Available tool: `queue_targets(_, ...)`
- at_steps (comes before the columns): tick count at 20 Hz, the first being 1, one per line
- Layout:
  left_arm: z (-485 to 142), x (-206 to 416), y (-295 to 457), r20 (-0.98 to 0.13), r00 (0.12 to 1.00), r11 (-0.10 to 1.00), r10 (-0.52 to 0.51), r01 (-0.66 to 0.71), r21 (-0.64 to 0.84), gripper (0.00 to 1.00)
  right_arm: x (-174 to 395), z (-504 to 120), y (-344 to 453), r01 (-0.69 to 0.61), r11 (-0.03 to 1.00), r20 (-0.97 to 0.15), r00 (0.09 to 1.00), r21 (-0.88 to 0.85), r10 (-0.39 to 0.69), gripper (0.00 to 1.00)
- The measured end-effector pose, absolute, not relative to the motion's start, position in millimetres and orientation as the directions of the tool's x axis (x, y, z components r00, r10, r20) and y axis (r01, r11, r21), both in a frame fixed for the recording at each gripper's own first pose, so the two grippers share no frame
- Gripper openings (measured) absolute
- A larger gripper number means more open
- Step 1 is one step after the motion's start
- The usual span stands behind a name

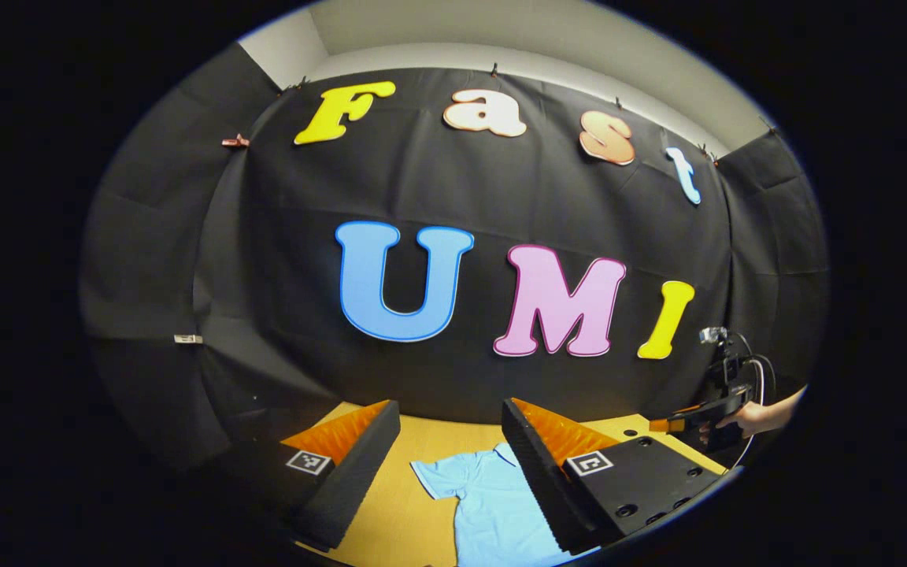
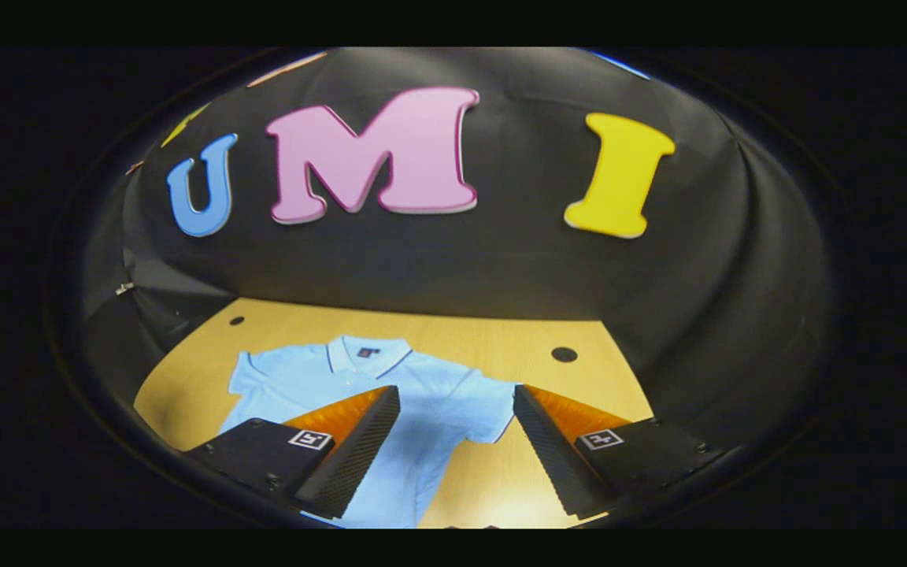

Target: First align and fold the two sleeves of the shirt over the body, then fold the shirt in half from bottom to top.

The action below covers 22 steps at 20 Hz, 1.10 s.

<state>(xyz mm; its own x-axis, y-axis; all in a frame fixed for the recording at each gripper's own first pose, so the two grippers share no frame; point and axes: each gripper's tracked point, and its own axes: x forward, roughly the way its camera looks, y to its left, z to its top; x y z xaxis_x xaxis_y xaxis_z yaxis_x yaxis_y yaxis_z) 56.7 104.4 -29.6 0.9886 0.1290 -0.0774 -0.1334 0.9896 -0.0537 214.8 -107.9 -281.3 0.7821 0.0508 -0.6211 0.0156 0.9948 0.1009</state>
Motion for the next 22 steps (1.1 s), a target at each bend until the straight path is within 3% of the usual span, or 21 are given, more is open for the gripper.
queue_targets(8,-75.4,91.1,88.0,-0.223,0.947,0.969,0.232,-0.244,-0.027,0.93,271.6,-440.3,-131.6,0.039,0.989,-0.805,0.586,0.144,0.094,0.98)
queue_targets(16,-89.0,86.3,106.6,-0.277,0.906,0.943,0.321,-0.333,0.003,0.93,284.5,-486.7,-146.7,0.103,0.988,-0.85,0.524,0.119,0.048,0.99)
queue_targets(17,-92.4,86.1,106.6,-0.287,0.903,0.942,0.32,-0.336,-0.005,0.93,284.2,-483.9,-146.8,0.109,0.987,-0.851,0.523,0.114,0.041,0.95)
queue_targets(18,-93.3,85.6,105.9,-0.294,0.902,0.943,0.316,-0.333,-0.007,0.93,283.9,-486.6,-146.2,0.105,0.988,-0.853,0.52,0.112,0.041,0.99)
queue_targets(20,-94.4,85.5,106.3,-0.297,0.901,0.945,0.316,-0.328,0.009,0.93,284.9,-484.7,-140.8,0.084,0.989,-0.848,0.527,0.122,0.06,0.9)
queue_targets(22,-93.7,85.0,105.0,-0.299,0.902,0.948,0.31,-0.316,0.029,0.93,287.2,-482.8,-132.9,0.087,0.984,-0.842,0.533,0.155,0.085,0.44)
